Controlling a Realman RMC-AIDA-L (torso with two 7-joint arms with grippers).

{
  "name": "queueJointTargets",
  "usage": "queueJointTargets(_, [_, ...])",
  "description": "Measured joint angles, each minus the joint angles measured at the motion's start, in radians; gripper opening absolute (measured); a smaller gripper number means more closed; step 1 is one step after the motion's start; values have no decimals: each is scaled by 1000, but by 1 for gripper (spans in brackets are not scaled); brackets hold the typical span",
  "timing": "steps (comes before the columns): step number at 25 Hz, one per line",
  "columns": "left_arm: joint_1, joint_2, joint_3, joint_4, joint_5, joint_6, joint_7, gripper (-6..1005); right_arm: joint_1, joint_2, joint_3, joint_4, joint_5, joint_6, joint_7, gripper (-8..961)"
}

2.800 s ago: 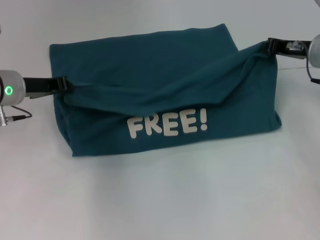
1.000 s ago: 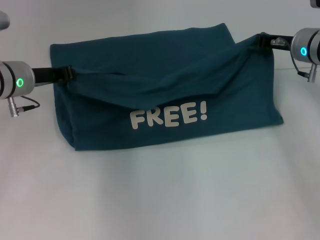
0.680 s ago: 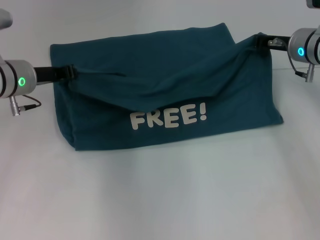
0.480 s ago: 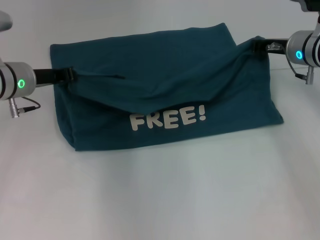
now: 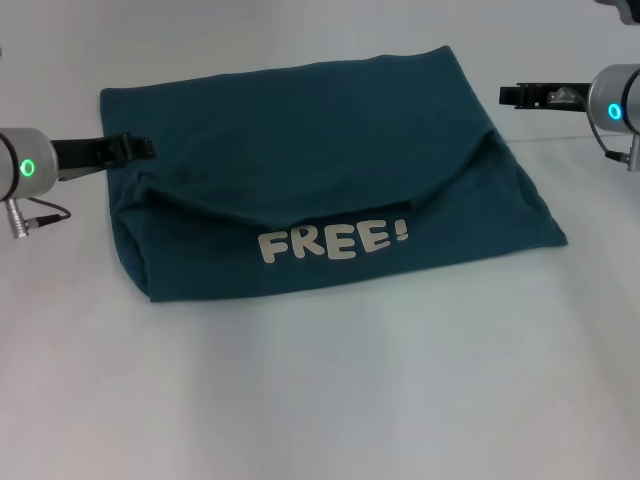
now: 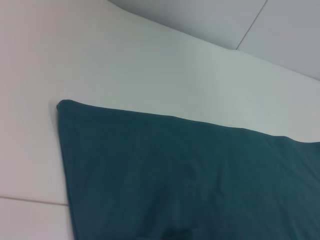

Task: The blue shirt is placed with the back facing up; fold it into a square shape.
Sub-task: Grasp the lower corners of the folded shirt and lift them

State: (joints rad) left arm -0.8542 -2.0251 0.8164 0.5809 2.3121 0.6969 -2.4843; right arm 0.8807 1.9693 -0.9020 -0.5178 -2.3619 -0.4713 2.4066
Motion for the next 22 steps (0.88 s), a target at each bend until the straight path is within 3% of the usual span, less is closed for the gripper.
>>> queueJointTargets(5, [25,-9,0,20,-4,14,-16,338,-22,-11,61,-18,4,-104,24,491])
queueJointTargets(7, [62,-23,-1,62,-19,42,-33,380,-46,-11,94,-40,6,-165,38,556])
queueJointTargets(10, [149,-58,0,162,-79,101,-35,618,-106,4,144,-118,28,-293,42,648])
queueJointTargets(13, [247,-84,-1,259,-164,179,-30,650,-187,25,157,-205,93,-438,14,676])
queueJointTargets(15, [285,-79,-2,271,-211,237,-32,672,-232,29,159,-233,159,-541,-20,675])
queueJointTargets(19, [345,-39,-35,192,-312,357,-24,675,-311,23,185,-237,325,-724,-106,673])
queueJointTargets(22, [357,-33,-44,167,-324,385,-17,677,-368,22,239,-235,446,-834,-183,674])
